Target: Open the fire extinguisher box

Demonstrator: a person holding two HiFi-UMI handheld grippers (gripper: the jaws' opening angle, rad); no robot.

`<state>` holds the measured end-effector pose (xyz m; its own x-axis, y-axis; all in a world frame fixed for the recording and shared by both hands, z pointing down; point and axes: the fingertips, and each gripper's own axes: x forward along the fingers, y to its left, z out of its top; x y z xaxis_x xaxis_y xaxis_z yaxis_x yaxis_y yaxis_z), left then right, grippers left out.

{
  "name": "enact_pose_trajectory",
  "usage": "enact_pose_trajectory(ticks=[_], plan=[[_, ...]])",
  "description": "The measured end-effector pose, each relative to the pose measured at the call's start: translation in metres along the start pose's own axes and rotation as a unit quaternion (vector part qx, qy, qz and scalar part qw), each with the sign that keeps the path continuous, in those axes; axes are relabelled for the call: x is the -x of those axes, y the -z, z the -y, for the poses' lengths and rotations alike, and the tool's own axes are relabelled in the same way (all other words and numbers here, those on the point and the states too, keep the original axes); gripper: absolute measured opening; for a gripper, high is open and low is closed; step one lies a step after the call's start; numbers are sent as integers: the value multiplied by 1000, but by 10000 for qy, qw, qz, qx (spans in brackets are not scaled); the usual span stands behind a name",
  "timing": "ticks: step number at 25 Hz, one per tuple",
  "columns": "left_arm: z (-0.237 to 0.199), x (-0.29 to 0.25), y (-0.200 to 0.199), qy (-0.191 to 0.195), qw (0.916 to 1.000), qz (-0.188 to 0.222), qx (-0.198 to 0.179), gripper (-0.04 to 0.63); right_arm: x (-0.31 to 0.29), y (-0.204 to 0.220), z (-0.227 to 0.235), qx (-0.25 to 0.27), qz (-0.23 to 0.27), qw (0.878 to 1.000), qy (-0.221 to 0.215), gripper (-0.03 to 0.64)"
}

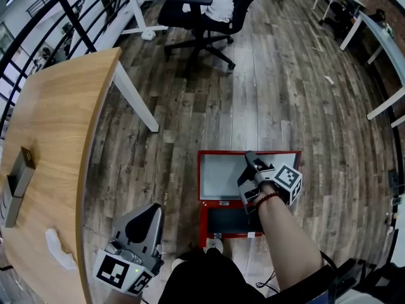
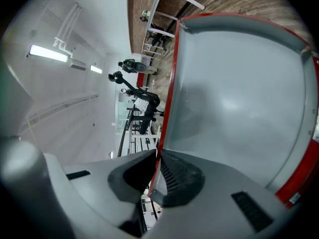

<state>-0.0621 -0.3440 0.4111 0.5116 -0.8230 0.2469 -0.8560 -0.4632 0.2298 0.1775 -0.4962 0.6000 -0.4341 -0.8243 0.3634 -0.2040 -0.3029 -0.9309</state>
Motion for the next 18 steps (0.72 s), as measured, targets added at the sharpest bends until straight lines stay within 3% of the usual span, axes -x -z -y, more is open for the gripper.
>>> enact_pose_trajectory(ticks=[12, 18], plan=[[11, 13, -12, 131, 9998, 81, -120, 6, 17, 7, -10, 335, -121, 9993, 82, 32], [14, 25, -20, 219, 9994, 178, -220, 6, 34, 7, 2, 356, -29, 9986, 391, 32]])
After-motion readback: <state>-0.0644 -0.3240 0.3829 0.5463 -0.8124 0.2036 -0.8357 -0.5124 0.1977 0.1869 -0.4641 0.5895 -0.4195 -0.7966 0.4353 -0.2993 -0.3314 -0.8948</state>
